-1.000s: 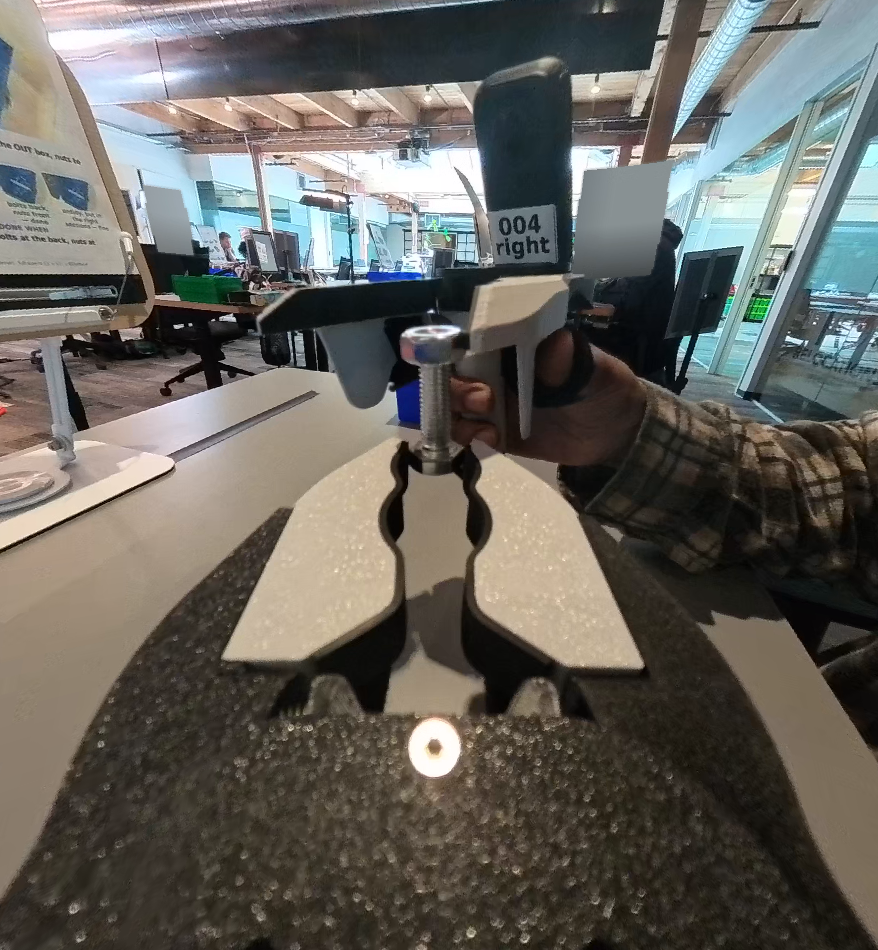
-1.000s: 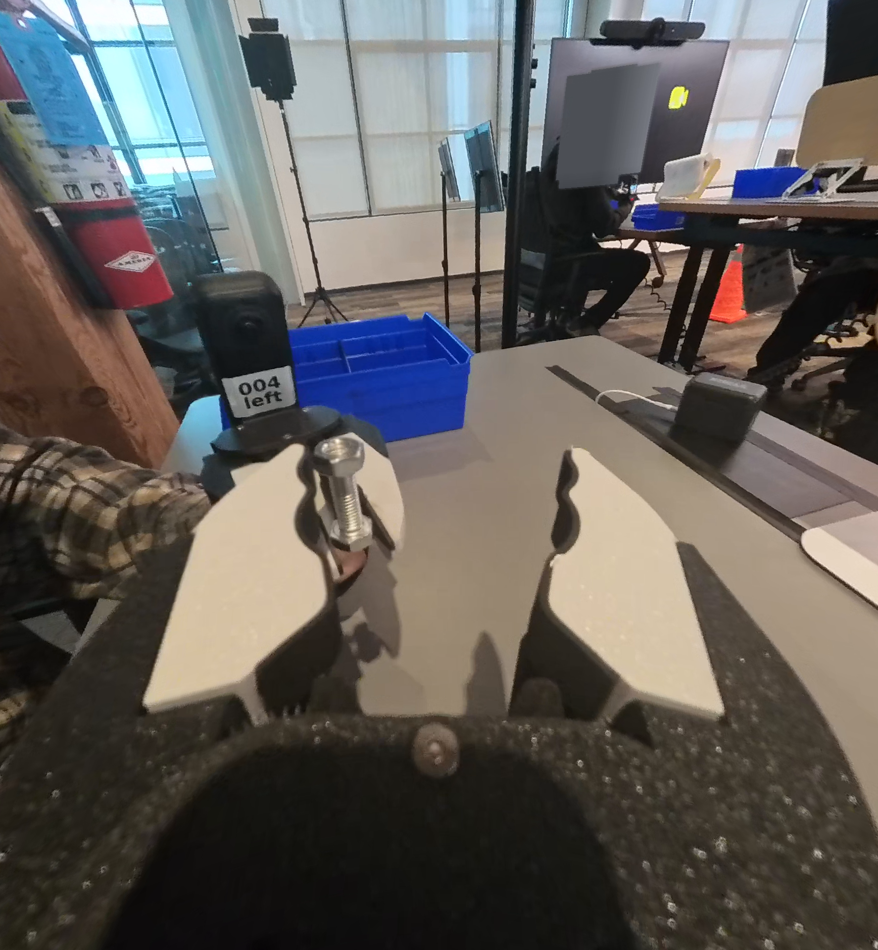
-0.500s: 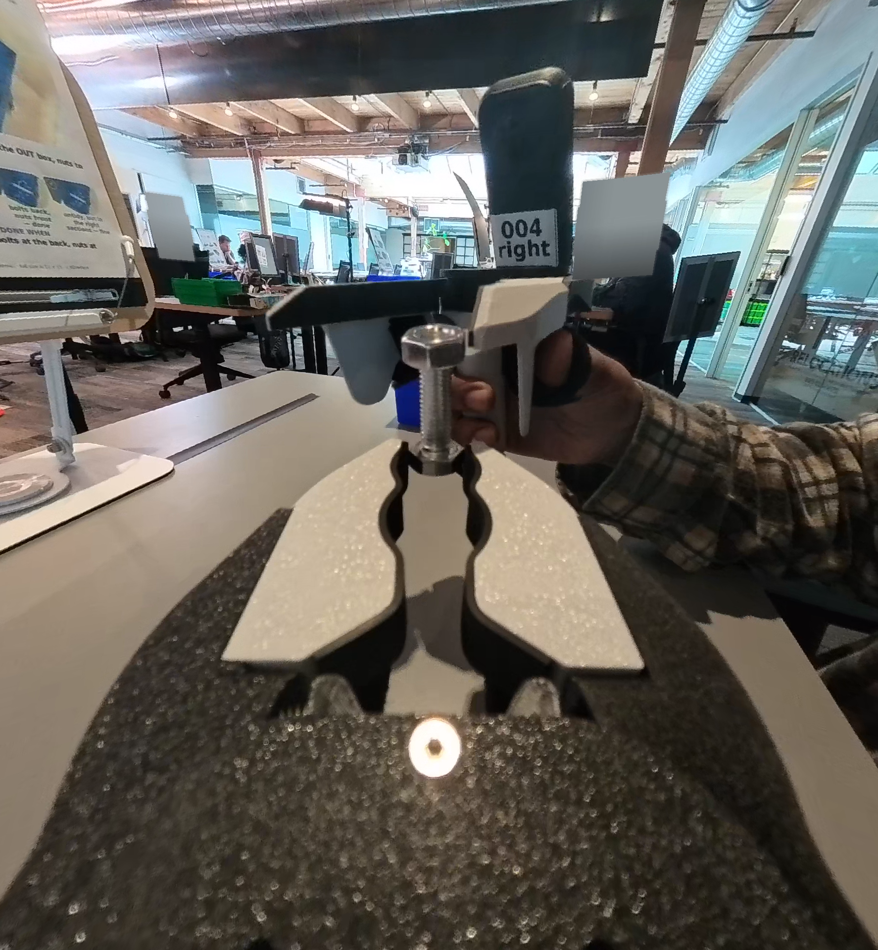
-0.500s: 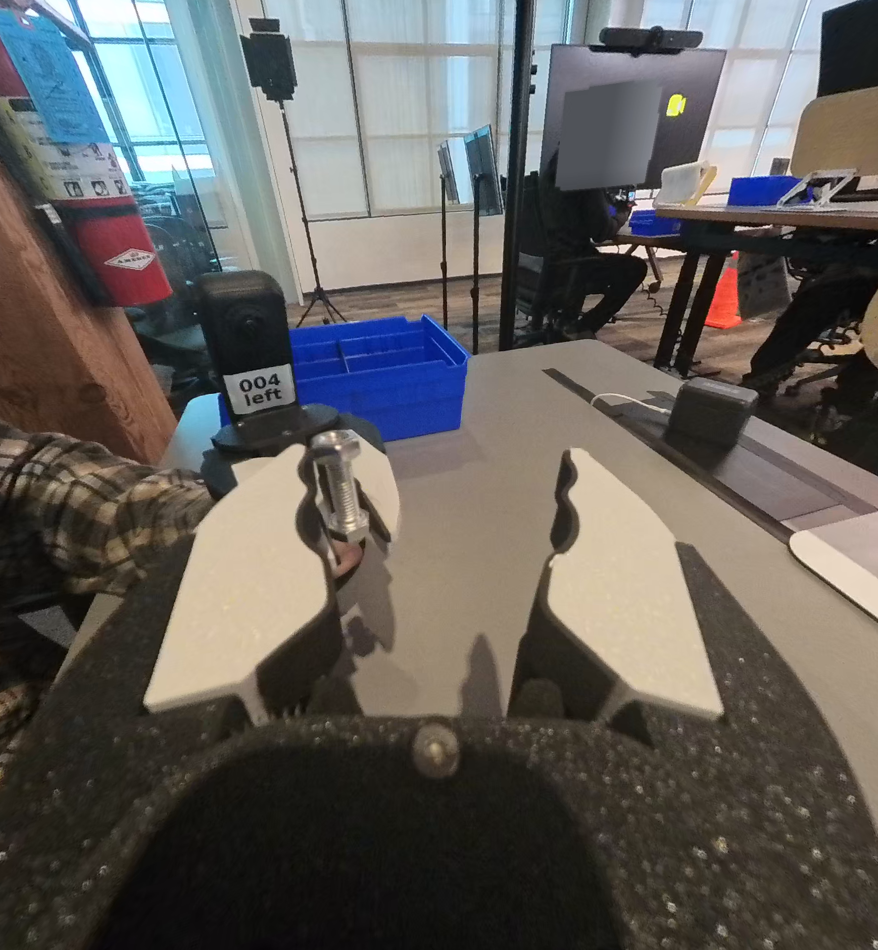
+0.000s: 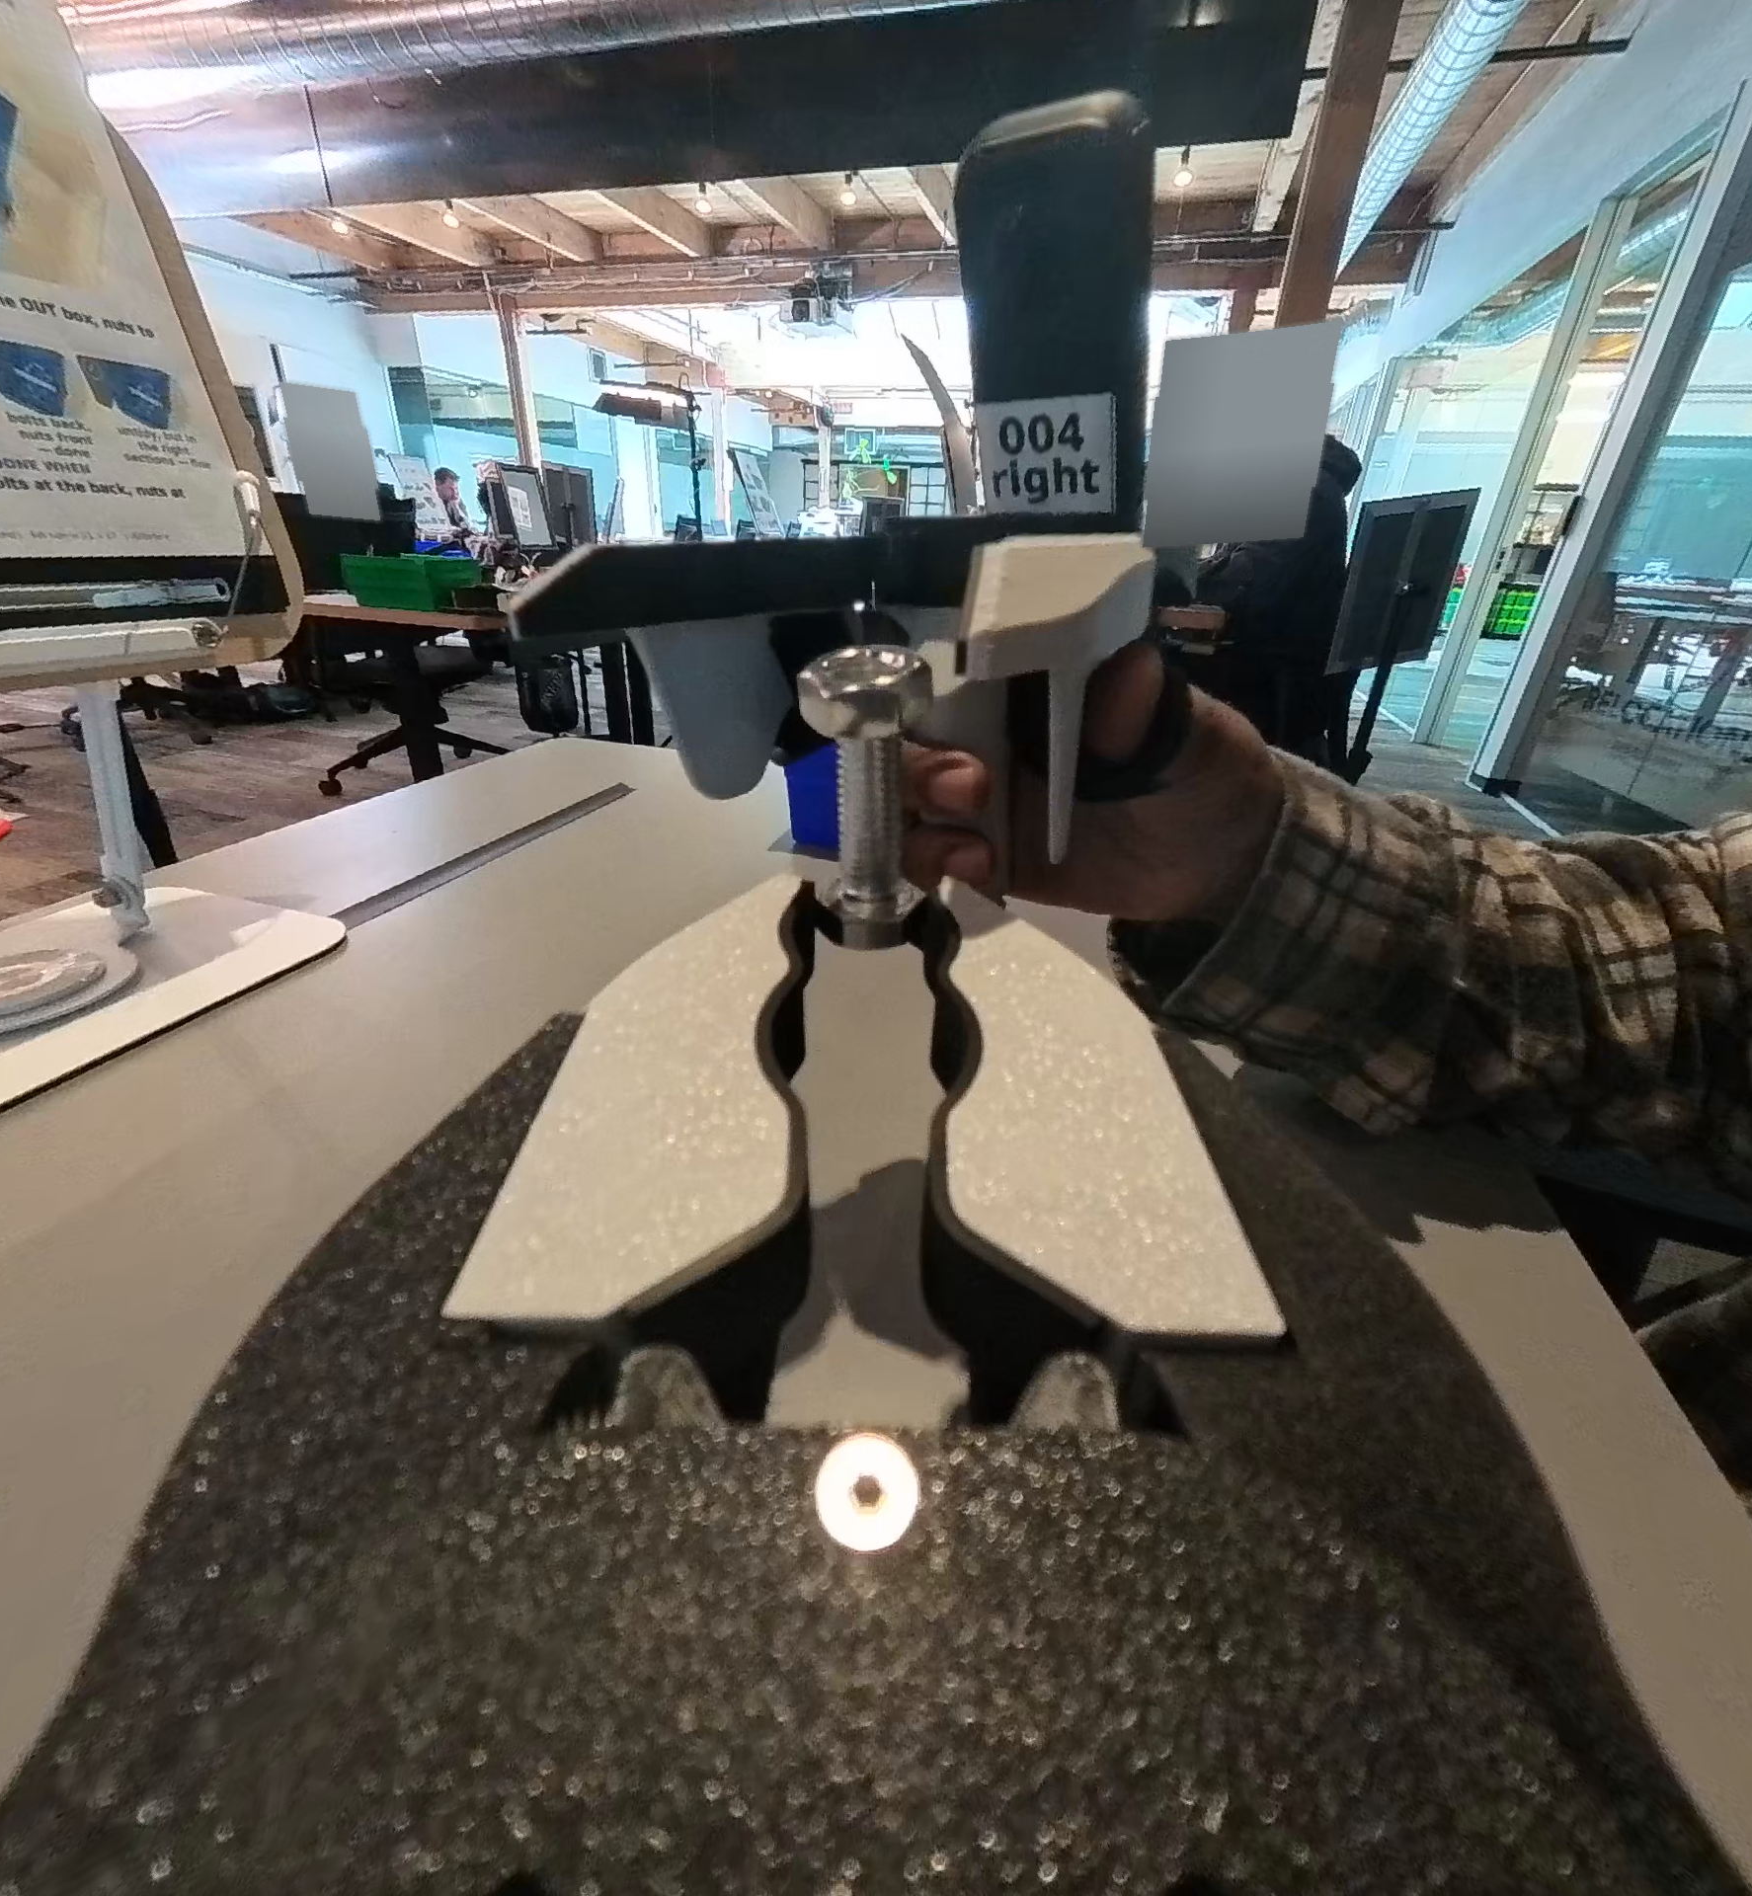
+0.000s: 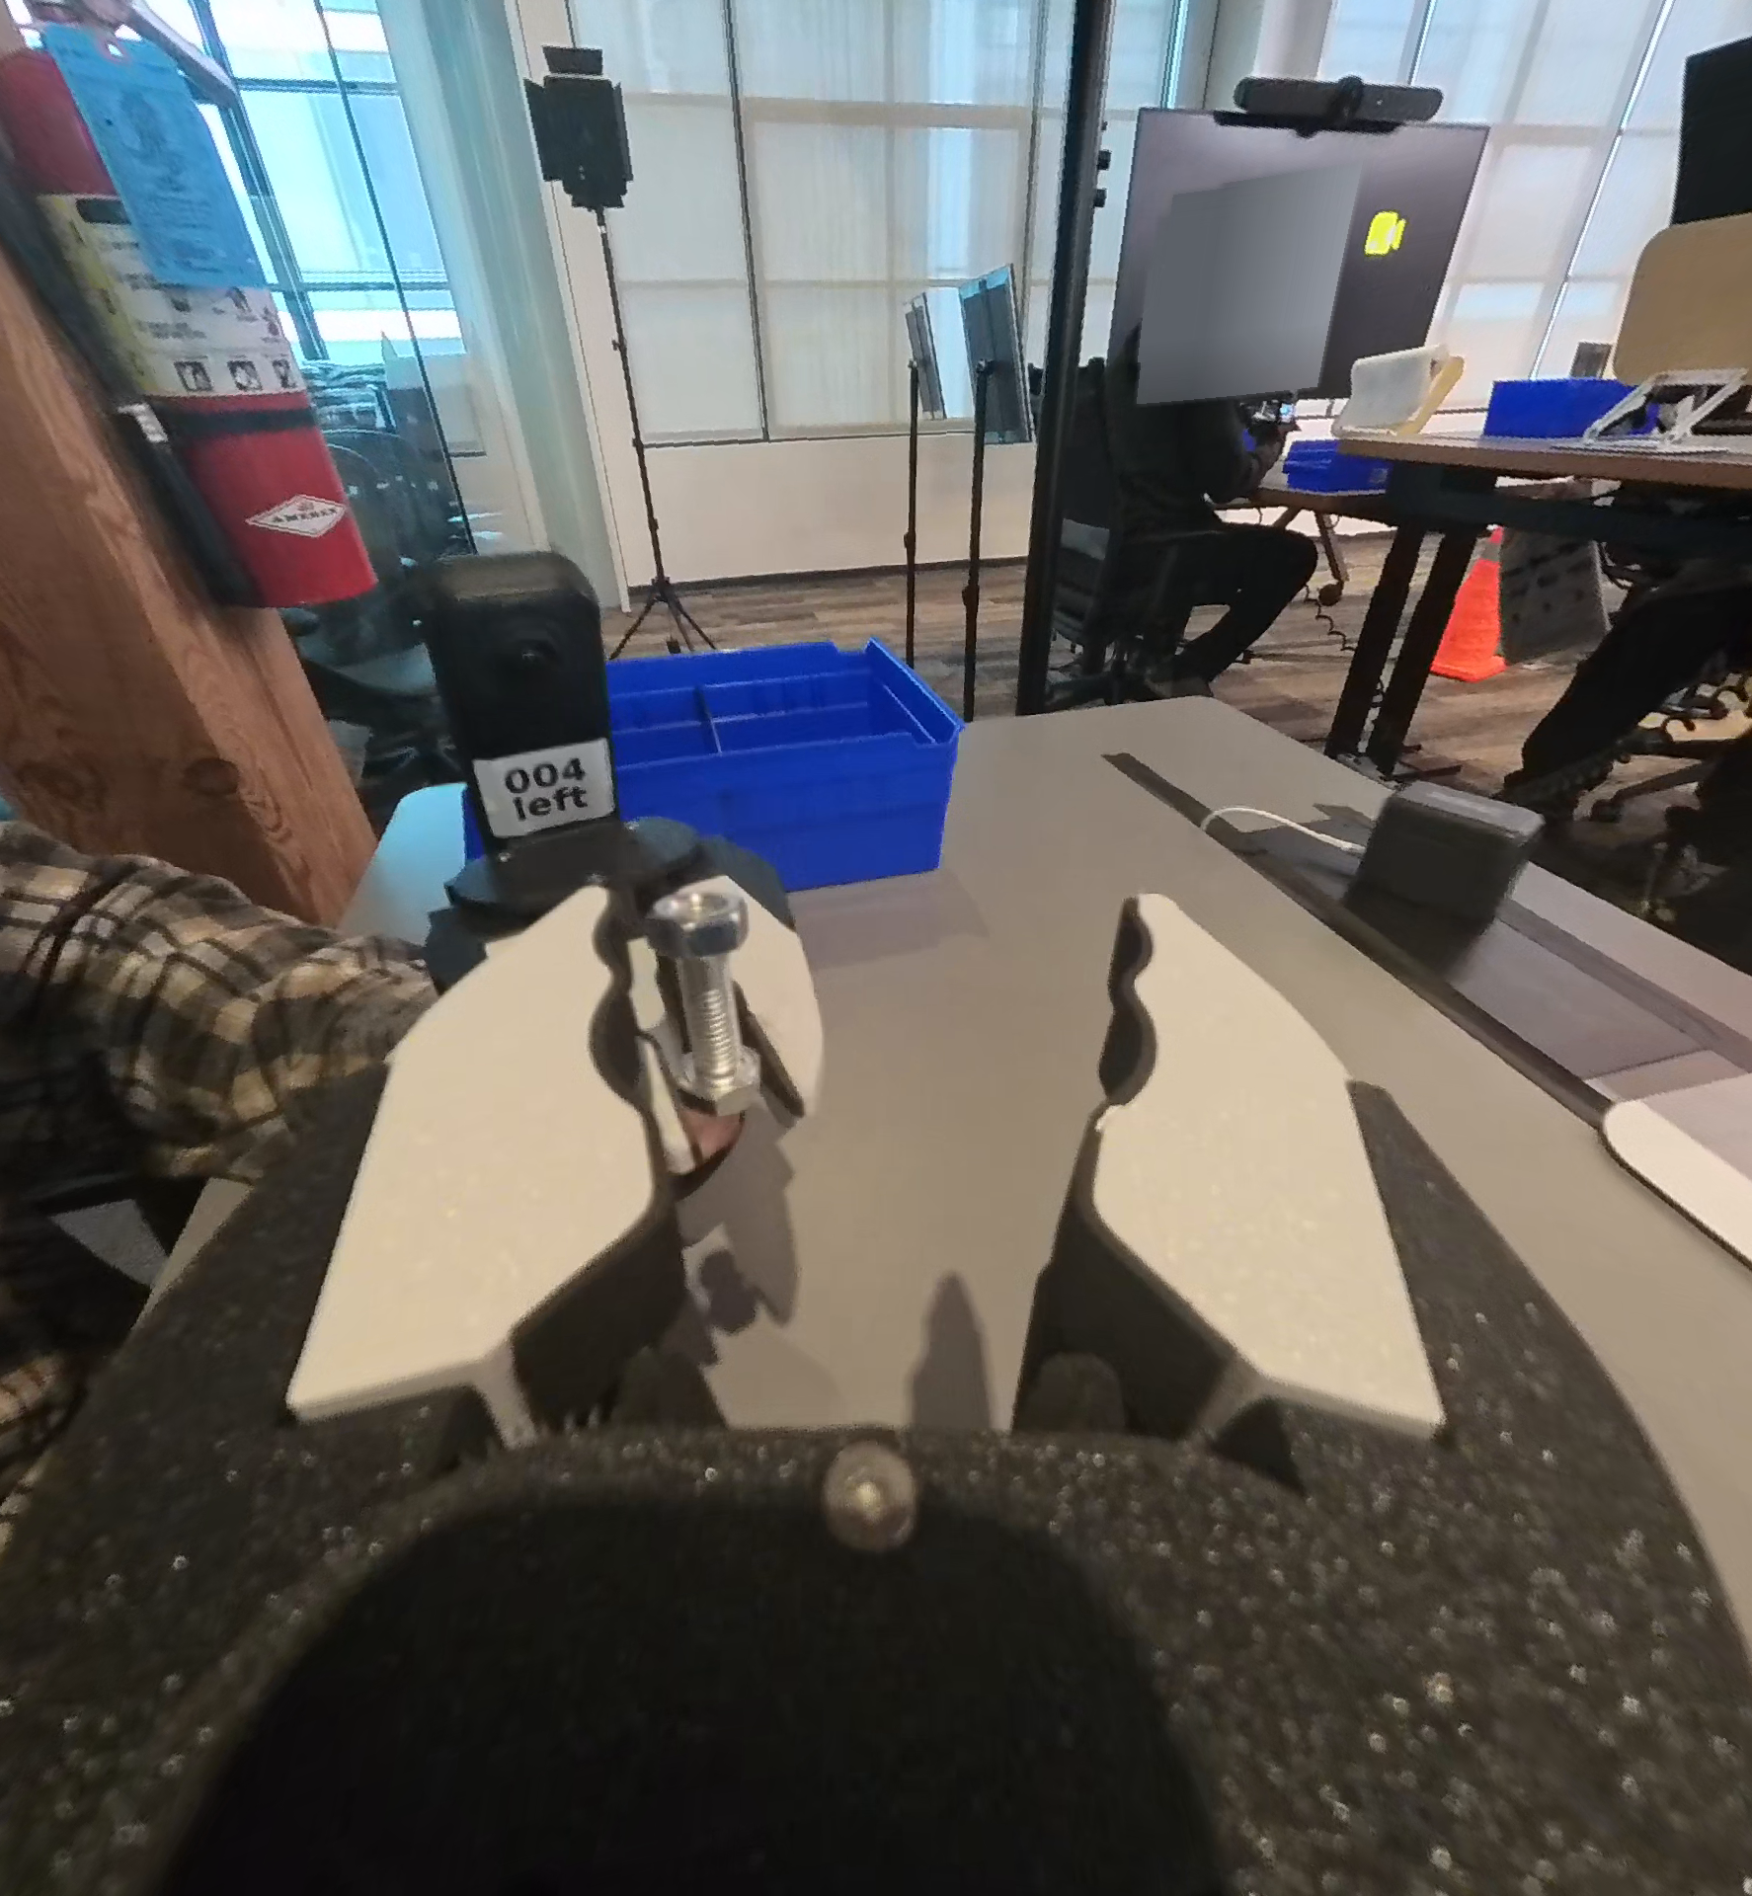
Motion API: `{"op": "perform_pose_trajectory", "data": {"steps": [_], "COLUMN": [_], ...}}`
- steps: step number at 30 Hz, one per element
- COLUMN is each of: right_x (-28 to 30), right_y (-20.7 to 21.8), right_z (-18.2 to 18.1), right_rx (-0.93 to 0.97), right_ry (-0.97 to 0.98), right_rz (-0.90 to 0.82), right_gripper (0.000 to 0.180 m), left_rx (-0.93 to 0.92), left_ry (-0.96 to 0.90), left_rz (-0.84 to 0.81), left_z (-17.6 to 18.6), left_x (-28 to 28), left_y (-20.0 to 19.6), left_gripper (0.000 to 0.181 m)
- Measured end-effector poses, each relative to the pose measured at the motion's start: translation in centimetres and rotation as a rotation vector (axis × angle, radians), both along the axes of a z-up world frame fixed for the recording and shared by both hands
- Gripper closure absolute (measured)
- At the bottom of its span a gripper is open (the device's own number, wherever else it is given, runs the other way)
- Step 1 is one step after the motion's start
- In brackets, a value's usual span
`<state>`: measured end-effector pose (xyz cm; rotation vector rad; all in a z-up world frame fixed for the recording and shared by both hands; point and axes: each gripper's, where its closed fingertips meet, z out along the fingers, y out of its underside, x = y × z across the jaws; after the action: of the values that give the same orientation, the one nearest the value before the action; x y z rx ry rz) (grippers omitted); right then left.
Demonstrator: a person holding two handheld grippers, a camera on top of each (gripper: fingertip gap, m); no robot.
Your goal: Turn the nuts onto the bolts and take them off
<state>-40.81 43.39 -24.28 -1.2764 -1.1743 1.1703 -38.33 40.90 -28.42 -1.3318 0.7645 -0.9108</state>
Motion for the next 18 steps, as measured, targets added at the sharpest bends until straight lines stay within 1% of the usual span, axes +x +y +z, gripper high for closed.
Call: {"op": "perform_pose_trajectory", "data": {"steps": [3, 6, 12, 16, 18], "right_x": [-0.2, 0.3, 0.3, 0.4, 0.4], "right_y": [0.3, 0.5, -0.1, -0.9, -1.1], "right_z": [-0.5, -0.5, -0.3, -0.3, -0.3], "right_rx": [0.006, -0.004, 0.023, 0.041, 0.037], "right_ry": [-0.028, -0.016, -0.027, -0.046, -0.044], "right_rz": [-0.017, -0.019, -0.005, -0.01, -0.052], "right_gripper": [0.091, 0.091, 0.092, 0.101, 0.111], "left_rx": [0.0, -0.001, -0.003, -0.011, -0.022], "left_ry": [-0.001, -0.004, 0.01, 0.021, 0.037], "left_rz": [0.001, 0.003, 0.007, 0.034, 0.058], "left_z": [0.0, 0.1, -0.2, -0.4, -0.7], "left_x": [0.0, -0.1, 0.0, -0.3, -0.4], "left_y": [0.0, 0.1, 0.1, 0.5, 0.9], "left_gripper": [0.161, 0.161, 0.161, 0.161, 0.161]}}
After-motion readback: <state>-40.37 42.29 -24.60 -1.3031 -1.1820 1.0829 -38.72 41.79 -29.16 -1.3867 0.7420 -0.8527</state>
